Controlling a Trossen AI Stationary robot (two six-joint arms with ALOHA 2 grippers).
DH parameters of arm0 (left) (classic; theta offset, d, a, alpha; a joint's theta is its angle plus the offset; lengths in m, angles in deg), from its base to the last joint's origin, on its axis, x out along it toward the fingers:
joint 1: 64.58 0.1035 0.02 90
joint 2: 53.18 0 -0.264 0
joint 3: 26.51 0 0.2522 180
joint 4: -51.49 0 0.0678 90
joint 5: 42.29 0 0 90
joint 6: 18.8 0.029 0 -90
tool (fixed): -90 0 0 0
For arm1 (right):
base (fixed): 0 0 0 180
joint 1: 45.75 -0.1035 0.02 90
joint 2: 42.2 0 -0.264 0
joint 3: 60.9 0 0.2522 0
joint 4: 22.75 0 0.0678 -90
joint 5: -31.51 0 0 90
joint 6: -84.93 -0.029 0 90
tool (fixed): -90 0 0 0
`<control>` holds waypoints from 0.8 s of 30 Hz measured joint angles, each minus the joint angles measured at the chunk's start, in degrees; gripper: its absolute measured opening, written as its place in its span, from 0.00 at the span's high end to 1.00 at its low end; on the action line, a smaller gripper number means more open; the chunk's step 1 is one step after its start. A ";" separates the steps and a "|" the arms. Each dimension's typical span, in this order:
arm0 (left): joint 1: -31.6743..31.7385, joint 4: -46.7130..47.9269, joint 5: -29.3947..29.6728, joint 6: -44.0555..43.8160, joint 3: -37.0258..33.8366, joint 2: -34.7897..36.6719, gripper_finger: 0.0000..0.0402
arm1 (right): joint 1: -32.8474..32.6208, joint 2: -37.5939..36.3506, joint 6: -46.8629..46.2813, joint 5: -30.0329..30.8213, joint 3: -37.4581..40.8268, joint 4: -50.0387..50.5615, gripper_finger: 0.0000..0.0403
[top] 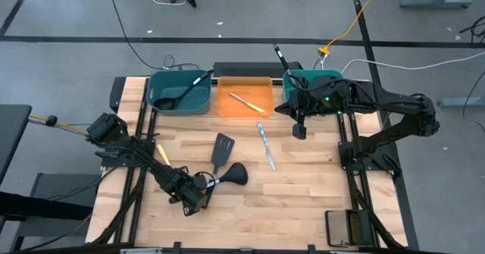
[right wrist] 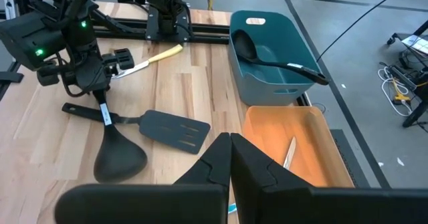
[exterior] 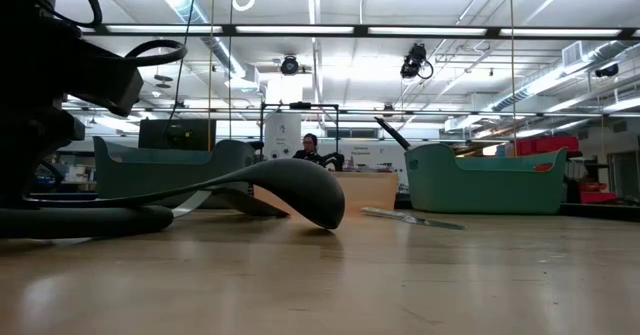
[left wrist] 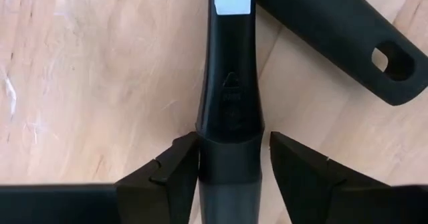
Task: Pick & Place Kitchen Items
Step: Put the black ladle into the blue bin
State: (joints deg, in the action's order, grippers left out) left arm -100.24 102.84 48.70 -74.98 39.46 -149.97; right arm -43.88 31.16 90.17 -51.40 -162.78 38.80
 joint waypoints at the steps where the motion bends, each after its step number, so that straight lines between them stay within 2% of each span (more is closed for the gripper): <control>1: 0.00 0.00 -0.08 0.00 0.00 0.00 0.55 | 0.00 0.00 0.01 -0.01 0.00 0.00 0.98; 10: 0.00 -0.12 -0.30 -0.07 0.00 0.00 0.64 | 0.01 0.00 0.02 0.00 0.00 0.00 0.98; 24: -0.02 -0.79 -1.17 2.72 0.00 0.00 0.67 | 0.01 0.00 0.15 0.00 0.00 -0.02 0.98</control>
State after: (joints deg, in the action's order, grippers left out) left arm -100.26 102.05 47.53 -72.26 39.46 -149.97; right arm -43.87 31.16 90.32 -51.40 -162.78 38.78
